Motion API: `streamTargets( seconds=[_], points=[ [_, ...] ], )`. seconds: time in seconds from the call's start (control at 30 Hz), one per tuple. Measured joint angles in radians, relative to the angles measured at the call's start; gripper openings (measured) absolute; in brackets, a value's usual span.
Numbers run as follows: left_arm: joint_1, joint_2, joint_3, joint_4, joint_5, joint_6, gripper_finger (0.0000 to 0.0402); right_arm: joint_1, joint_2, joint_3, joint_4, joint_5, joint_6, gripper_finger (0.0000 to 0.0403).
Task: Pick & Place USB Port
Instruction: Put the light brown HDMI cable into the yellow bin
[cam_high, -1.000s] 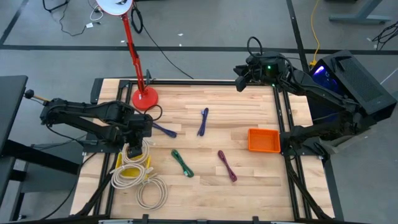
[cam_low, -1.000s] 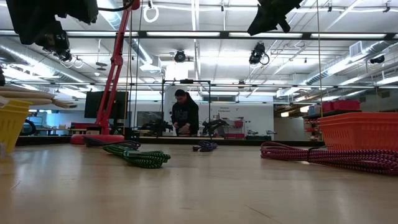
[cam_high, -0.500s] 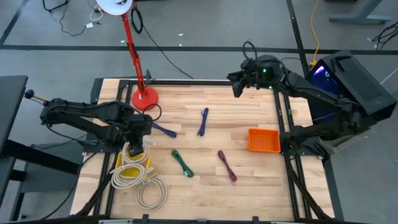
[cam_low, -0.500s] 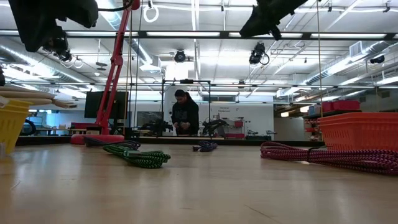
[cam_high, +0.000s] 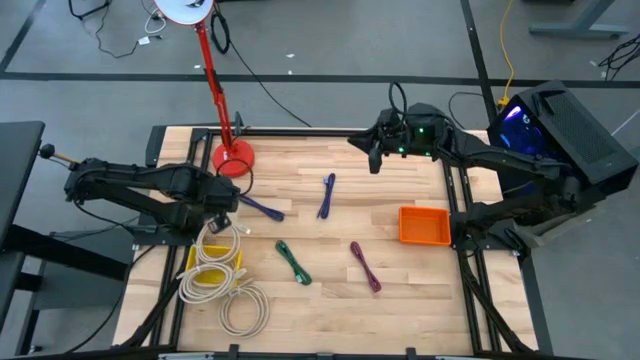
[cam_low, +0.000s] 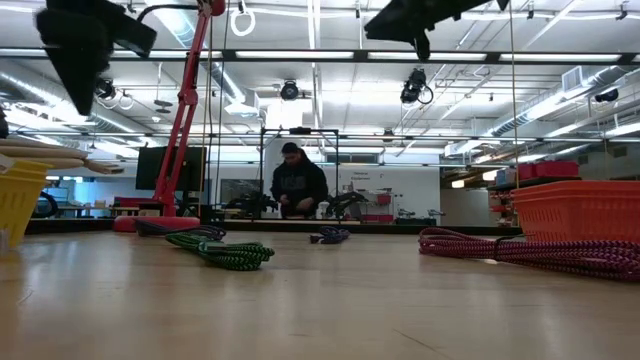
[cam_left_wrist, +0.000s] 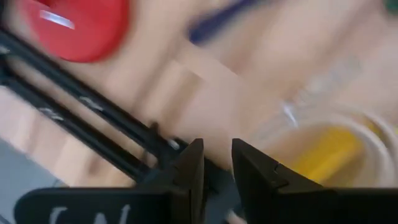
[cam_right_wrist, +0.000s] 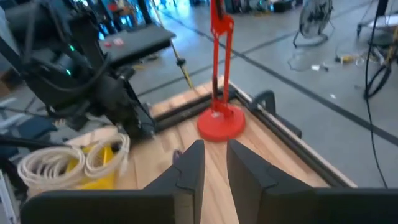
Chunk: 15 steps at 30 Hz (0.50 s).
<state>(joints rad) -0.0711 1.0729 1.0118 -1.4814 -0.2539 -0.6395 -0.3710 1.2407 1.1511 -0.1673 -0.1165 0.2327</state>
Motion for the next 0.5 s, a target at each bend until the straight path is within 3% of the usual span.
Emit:
streamTargets(
  seconds=[0.07,0.37,0.5],
  points=[
    [0.028,0.000,-0.023,0.030,-0.035,0.012,0.0082,0.013,0.000,0.000,0.034,0.003,0.010,0.0071],
    [0.174,-0.004,-0.190,0.068,-0.011,0.106,0.0036,0.047,0.000,0.000,0.063,0.002,0.021,0.0071],
    [0.239,-0.009,-0.199,0.133,0.129,0.216,0.0051,0.051,0.000,0.000,0.062,0.014,0.022,0.0071]
  ],
)
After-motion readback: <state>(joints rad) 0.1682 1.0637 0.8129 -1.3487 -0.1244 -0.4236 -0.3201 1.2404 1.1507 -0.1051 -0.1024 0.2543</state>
